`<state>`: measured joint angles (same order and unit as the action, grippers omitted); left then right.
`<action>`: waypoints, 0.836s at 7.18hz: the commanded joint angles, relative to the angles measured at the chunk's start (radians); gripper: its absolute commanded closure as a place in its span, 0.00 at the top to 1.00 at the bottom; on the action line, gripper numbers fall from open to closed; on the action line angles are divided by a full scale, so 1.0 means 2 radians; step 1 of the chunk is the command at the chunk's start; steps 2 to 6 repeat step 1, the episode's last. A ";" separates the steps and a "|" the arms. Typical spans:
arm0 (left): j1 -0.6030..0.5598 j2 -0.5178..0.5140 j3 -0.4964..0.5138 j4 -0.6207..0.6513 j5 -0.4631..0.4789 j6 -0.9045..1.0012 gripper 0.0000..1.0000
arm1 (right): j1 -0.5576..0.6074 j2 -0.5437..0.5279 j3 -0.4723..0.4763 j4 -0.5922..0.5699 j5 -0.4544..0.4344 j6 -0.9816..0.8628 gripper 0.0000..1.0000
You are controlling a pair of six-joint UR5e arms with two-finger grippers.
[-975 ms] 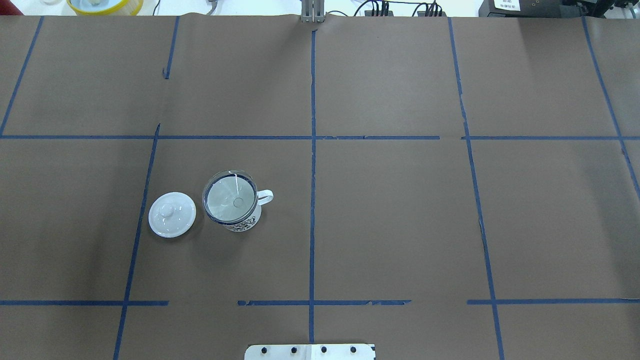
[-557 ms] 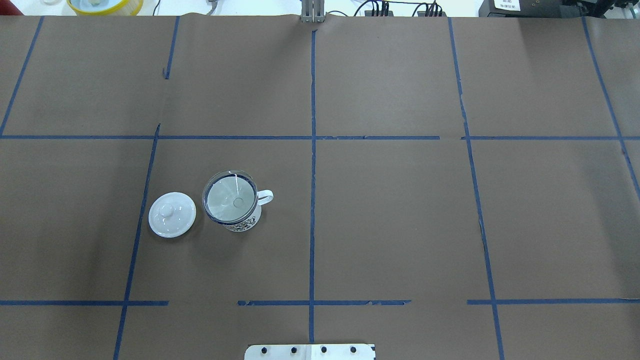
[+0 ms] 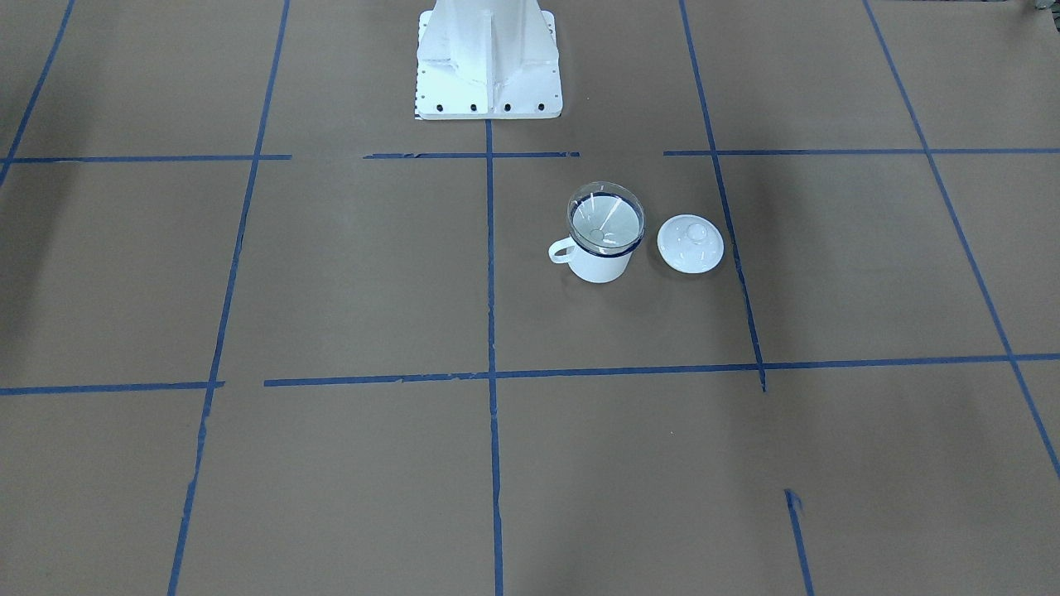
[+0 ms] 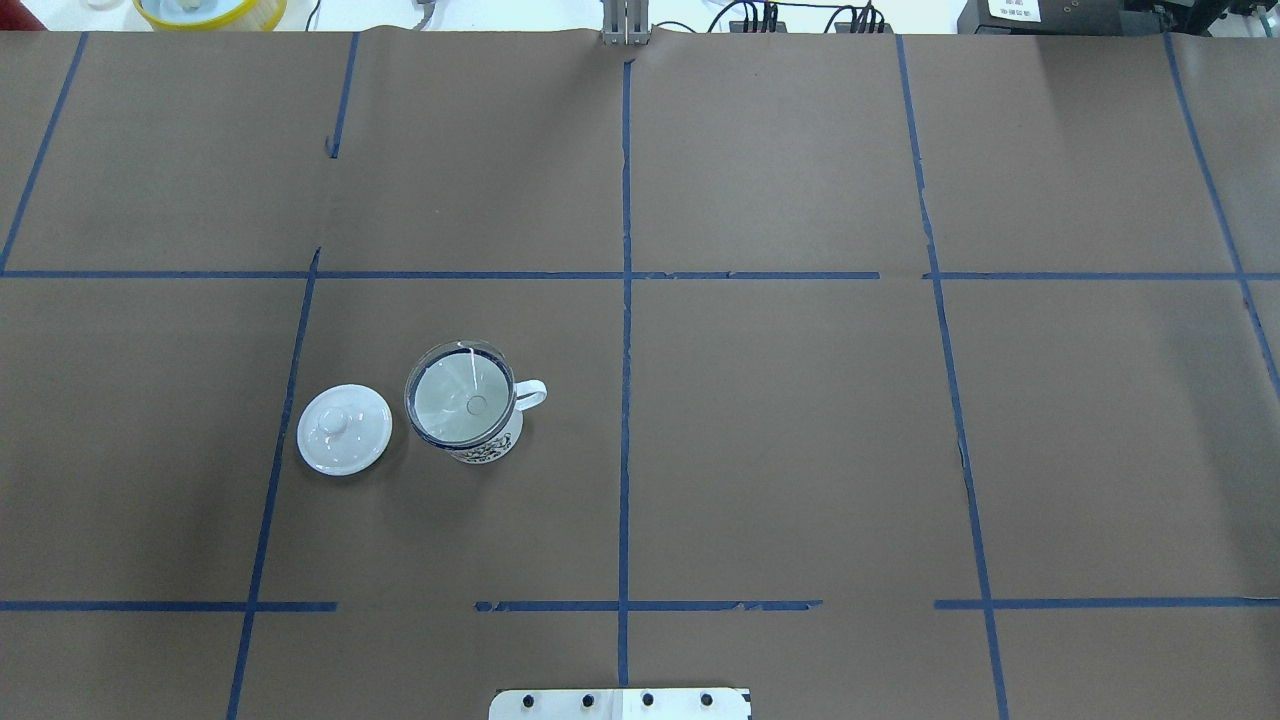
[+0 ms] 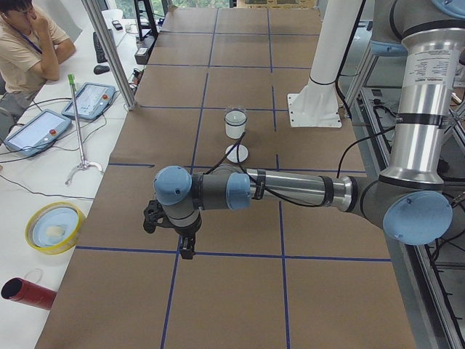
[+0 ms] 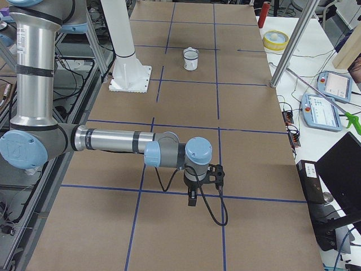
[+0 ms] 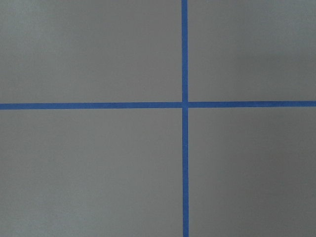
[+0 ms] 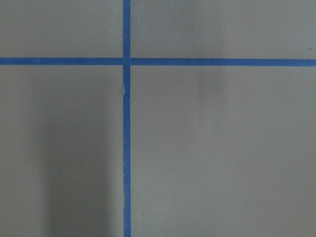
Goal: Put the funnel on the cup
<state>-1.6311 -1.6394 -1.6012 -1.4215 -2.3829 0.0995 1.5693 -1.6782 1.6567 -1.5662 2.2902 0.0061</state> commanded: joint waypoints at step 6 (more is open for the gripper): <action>0.000 -0.006 -0.002 0.000 0.000 0.000 1.00 | 0.000 0.000 0.000 0.000 0.000 0.000 1.00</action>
